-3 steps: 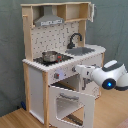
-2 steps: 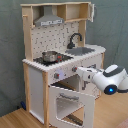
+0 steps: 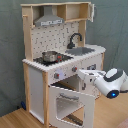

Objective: Play with the kitchen

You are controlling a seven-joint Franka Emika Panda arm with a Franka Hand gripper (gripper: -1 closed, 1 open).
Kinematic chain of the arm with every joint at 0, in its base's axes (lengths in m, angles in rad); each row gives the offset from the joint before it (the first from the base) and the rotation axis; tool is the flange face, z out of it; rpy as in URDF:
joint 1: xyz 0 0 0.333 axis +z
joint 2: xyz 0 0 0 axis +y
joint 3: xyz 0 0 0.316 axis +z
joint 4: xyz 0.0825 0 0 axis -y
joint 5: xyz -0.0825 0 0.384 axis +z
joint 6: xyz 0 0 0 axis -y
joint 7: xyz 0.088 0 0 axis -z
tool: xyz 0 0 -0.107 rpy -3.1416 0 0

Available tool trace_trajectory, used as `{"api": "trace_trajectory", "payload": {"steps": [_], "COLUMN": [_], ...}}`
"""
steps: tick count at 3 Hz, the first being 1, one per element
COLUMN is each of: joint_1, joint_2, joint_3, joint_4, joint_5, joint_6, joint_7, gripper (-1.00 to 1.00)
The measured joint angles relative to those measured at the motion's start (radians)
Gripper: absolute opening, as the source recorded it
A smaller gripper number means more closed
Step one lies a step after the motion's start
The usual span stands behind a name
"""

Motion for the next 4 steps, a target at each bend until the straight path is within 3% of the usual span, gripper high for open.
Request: {"api": "trace_trajectory", "payload": {"steps": [1, 3, 4], "joint_1": [-0.009, -0.027, -0.029], "joint_2": [0.000, 0.000, 0.000], "joint_3": [-0.005, -0.041, -0.064], "joint_4": [-0.028, -0.051, -0.086], "joint_5": [-0.102, -0.298, -0.400], "joint_6": [0.036, 0.117, 0.152], "joint_7": [0.059, 0.100, 0.129], "gripper": [1.00, 1.00, 1.00]}}
